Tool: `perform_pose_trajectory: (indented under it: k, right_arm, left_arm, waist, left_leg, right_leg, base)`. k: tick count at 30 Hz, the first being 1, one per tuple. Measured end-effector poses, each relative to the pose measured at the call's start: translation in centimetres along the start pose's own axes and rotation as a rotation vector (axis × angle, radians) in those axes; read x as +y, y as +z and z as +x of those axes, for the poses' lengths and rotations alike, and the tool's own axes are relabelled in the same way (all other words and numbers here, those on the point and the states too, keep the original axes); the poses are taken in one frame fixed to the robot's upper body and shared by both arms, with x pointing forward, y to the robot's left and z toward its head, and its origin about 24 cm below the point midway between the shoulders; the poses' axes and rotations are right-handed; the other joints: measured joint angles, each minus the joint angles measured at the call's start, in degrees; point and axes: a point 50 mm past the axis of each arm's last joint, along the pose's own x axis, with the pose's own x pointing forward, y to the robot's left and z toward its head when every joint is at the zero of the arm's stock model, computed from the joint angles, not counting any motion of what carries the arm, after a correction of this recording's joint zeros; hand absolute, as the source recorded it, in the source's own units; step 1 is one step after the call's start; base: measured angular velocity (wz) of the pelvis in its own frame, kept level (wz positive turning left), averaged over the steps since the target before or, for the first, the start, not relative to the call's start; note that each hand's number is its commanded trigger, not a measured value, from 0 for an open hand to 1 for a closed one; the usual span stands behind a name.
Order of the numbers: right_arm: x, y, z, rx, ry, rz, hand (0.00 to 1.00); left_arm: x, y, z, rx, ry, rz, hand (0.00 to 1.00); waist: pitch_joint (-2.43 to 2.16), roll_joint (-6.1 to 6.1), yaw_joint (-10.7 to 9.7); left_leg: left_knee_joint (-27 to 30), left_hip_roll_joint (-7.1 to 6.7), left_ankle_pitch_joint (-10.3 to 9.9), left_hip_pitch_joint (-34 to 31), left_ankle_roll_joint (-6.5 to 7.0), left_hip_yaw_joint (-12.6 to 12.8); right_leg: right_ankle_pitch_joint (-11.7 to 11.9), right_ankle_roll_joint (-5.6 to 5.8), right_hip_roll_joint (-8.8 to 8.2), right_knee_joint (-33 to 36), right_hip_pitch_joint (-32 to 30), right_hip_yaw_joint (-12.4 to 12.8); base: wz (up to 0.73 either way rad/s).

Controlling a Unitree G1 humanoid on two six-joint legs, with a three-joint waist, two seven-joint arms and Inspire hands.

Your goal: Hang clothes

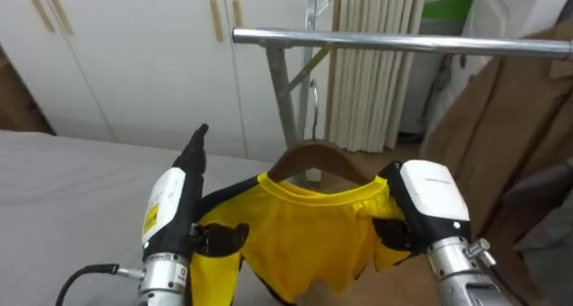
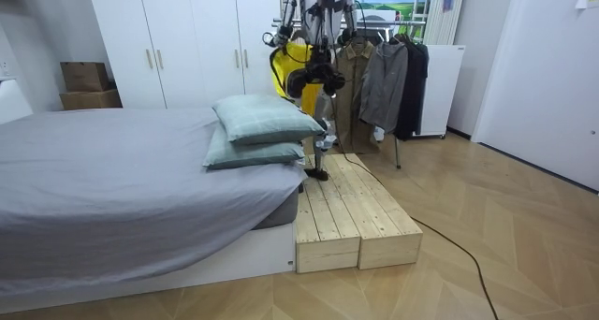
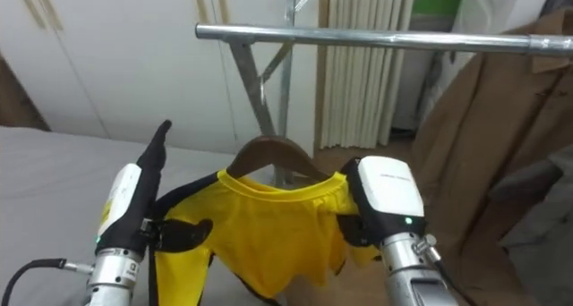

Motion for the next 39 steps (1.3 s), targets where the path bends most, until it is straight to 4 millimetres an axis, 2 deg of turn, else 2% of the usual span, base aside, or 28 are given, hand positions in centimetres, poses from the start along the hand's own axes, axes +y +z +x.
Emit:
perform_pose_trajectory:
  k: [2,4,7,8,9,11,12,13,15,16,17,19,24,28,34,39]
  right_arm:
    - [-0.1,-0.2,0.0,-0.001,0.0,-0.04,1.0]
    - [-0.2,-0.4,0.0,0.014,0.002,-0.048,1.0]
    - [-0.2,-0.8,-0.1,0.04,0.015,-0.049,1.0]
    - [-0.5,-1.0,0.0,0.047,0.011,-0.048,1.0]
    - [-0.6,-1.0,0.0,0.047,0.007,-0.049,1.0]
    - [-0.9,-0.7,0.1,0.029,0.0,-0.06,1.0]
    - [-0.8,-0.7,0.1,0.028,0.002,-0.06,1.0]
    - [-0.8,-0.7,0.1,0.028,0.004,-0.063,1.0]
    - [-1.1,-1.0,0.1,0.026,0.0,-0.075,1.0]
    - [-1.3,-1.1,0.1,0.025,-0.002,-0.08,1.0]
    - [-1.3,-1.1,0.1,0.025,-0.003,-0.081,1.0]
    - [-1.5,-0.8,0.2,0.014,-0.015,-0.086,1.0]
    - [-2.2,-0.3,0.3,-0.009,-0.044,-0.084,1.0]
    - [-2.5,0.3,-0.2,-0.029,-0.064,-0.071,1.0]
    - [-1.2,-0.3,-1.9,0.002,-0.032,-0.03,1.0]
    - [-1.0,0.0,-2.0,0.002,-0.049,-0.022,1.0]
  left_arm:
    - [0.1,-0.2,0.0,0.006,-0.002,0.009,0.0]
    - [0.0,-0.6,-0.1,0.02,-0.008,0.013,0.0]
    - [-0.1,-0.8,-0.2,0.03,-0.014,0.017,0.0]
    - [0.0,-0.8,-0.1,0.029,-0.011,0.017,0.0]
    - [0.0,-0.9,-0.1,0.03,-0.009,0.019,0.0]
    - [0.5,-1.1,0.0,0.043,0.009,0.005,0.0]
    - [0.6,-1.2,0.0,0.043,0.011,0.007,0.0]
    - [0.7,-1.1,0.2,0.037,0.014,0.007,0.0]
    - [0.7,-1.0,0.2,0.036,0.017,-0.003,0.0]
    - [0.7,-1.0,0.2,0.036,0.016,-0.003,0.0]
    - [0.7,-1.0,0.3,0.036,0.018,-0.003,0.0]
    - [0.8,-1.0,0.3,0.033,0.022,0.004,0.0]
    - [0.9,-0.2,0.5,-0.001,0.026,-0.009,0.0]
    - [1.0,0.1,0.6,-0.01,0.027,-0.019,0.0]
    - [0.7,0.3,0.5,-0.017,0.006,-0.021,0.0]
    - [0.5,-0.1,0.0,0.001,-0.006,-0.02,0.0]
  waist:
    - [-0.02,0.04,-1.3]
    - [0.0,0.01,-1.8]
    - [0.22,-0.42,-2.8]
    - [0.17,-0.67,-2.1]
    - [0.18,-0.87,-1.3]
    - [0.34,-1.36,0.6]
    - [0.34,-1.47,0.5]
    - [0.43,-1.72,0.0]
    - [0.4,-1.95,0.3]
    - [0.38,-1.91,0.3]
    - [0.38,-1.92,0.3]
    - [0.36,-1.96,0.3]
    - [0.35,-1.94,-0.1]
    - [0.35,-1.92,-0.1]
    - [0.27,-1.66,-0.6]
    - [0.05,-1.3,-1.4]
  left_leg:
    - [-0.9,0.07,0.1,0.4,0.07,0.7]
    - [-1.1,0.13,0.4,0.8,0.49,1.8]
    - [-2.0,0.63,0.6,1.6,0.73,6.3]
    - [-2.6,0.91,0.6,1.7,0.72,8.2]
    - [-2.9,1.01,0.5,1.8,0.72,9.3]
    - [-3.0,1.72,0.4,2.0,0.75,12.5]
    - [-3.1,1.74,0.4,2.0,0.72,12.5]
    - [-3.1,1.34,0.4,2.1,0.7,12.3]
    - [-3.1,1.37,0.4,2.5,0.7,12.3]
    - [-3.1,1.48,0.4,3.0,0.7,12.3]
    - [-3.1,1.57,0.4,3.3,0.7,12.3]
    - [-3.0,1.86,0.2,3.7,0.44,11.6]
    - [-3.1,2.01,0.1,4.3,0.3,10.5]
    - [-3.2,2.03,0.0,4.5,0.18,10.2]
    - [-4.6,2.03,0.0,6.4,0.13,10.1]
    - [-4.6,1.97,0.0,6.5,0.12,10.5]
  right_leg:
    - [0.1,0.17,0.09,-0.6,0.3,1.4]
    - [0.1,0.25,0.28,-0.8,0.4,2.3]
    - [-0.3,0.26,0.32,-0.6,-0.3,2.0]
    - [-0.5,0.43,0.11,-0.6,-1.2,1.0]
    - [-0.5,0.52,-0.56,-0.6,-2.1,-0.9]
    - [-0.8,1.07,-5.98,-0.9,-5.5,-15.6]
    - [-1.0,1.03,-6.44,-0.9,-5.6,-16.9]
    - [-1.3,0.59,-6.16,-1.0,-4.9,-16.3]
    - [-1.2,0.07,-5.42,-1.1,-4.3,-14.6]
    - [-0.7,-0.74,-5.21,-1.6,-3.5,-14.0]
    - [-0.2,-1.46,-5.06,-1.7,-3.1,-13.6]
    - [0.1,-1.93,-4.78,-1.9,-2.5,-13.4]
    - [0.1,-2.08,-4.6,-2.5,-2.1,-13.5]
    - [0.1,-2.11,-4.61,-2.7,-1.7,-13.7]
    - [0.1,-1.76,-4.29,-4.0,0.0,-13.1]
    - [0.5,-1.59,-4.05,-3.9,0.0,-12.4]
  base:
    - [-0.16]
    - [-0.24]
    - [-0.2]
    - [-0.44]
    - [-0.81]
    - [-0.8]
    - [-0.23]
    - [0.0]
    - [-0.16]
    - [-0.28]
    - [-0.28]
    - [-0.24]
    - [-0.04]
    - [0.0]
    - [0.03]
    - [-0.08]
